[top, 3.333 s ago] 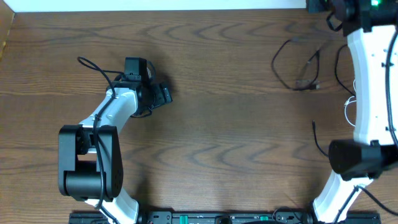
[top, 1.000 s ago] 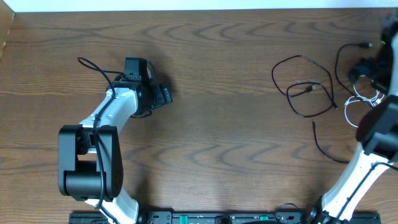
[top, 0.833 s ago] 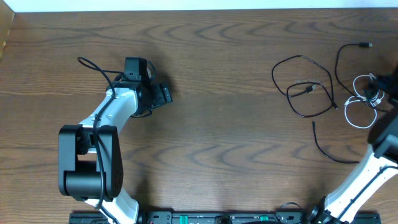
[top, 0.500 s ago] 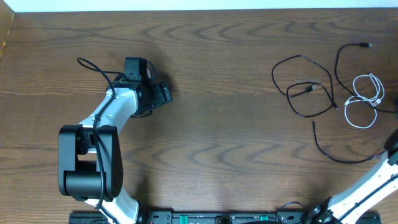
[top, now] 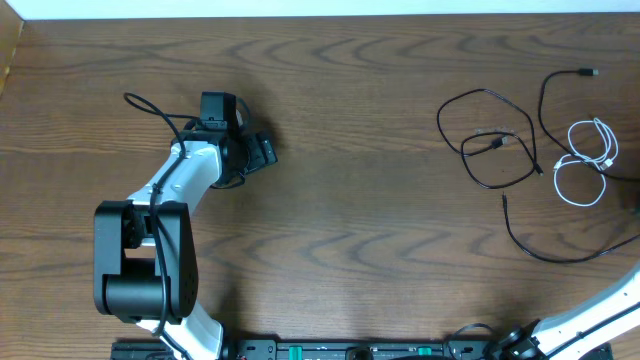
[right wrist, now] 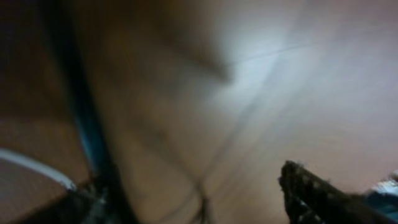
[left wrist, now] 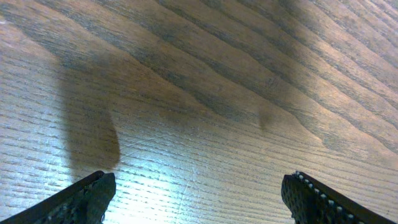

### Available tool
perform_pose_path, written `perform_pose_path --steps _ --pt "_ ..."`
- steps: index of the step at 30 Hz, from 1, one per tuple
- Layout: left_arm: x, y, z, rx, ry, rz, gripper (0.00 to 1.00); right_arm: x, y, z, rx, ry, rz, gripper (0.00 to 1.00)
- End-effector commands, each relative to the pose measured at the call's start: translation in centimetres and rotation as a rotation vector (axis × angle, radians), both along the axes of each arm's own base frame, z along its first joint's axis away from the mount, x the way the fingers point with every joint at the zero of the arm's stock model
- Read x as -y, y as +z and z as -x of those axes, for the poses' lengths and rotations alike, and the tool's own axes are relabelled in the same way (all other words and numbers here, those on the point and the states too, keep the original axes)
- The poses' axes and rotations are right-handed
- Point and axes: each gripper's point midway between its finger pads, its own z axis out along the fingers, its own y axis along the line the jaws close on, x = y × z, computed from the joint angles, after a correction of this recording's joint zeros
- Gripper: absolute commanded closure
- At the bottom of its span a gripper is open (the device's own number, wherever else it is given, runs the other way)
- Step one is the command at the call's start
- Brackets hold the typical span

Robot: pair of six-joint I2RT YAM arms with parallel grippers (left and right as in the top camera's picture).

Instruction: Untangle cables

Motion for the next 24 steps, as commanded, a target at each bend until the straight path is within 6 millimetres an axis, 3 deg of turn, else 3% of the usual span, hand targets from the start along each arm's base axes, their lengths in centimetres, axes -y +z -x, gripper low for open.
perform_pose_path --steps 1,2,3,7,12,15,19,21,24 --pt "-0.4 0.8 -0.4 0.022 0.014 -0.016 0.10 -1.1 0.8 -1.5 0.103 0.097 -0.058 0.58" --pt "-0.4 0.8 -0.4 0.022 0.014 -0.016 0.10 -1.2 0.9 -1.5 0.103 0.097 -0.060 0.92" --pt "-0.4 0.8 -0.4 0.022 0.014 -0.016 0.10 -1.5 1.3 -1.5 0.109 0.095 -0.072 0.99" --pt "-0.4 0.8 -0.4 0.023 0.014 -0.016 0.10 -1.9 4.5 -3.0 0.167 0.136 -0.007 0.99" --pt "-0.4 0.8 -0.4 0.023 0.015 -0.015 0.10 -3.3 13.3 -6.8 0.367 0.323 0.231 0.99" --pt "-0.4 0.8 -0.4 0.023 0.014 -0.016 0.10 -6.5 20.7 -9.9 0.557 0.558 0.413 0.99" --pt "-0.4 0.8 -0.4 0.023 0.015 -0.015 0.11 -13.9 30.9 -13.0 0.832 0.967 0.655 0.99" --pt "-0.4 0.8 -0.4 0.023 0.015 -0.015 0.10 -17.5 35.1 -13.6 0.939 1.137 0.774 0.99" --pt "-0.4 0.8 -0.4 0.022 0.015 -0.015 0.10 -22.1 39.5 -13.6 1.058 1.331 0.906 0.99"
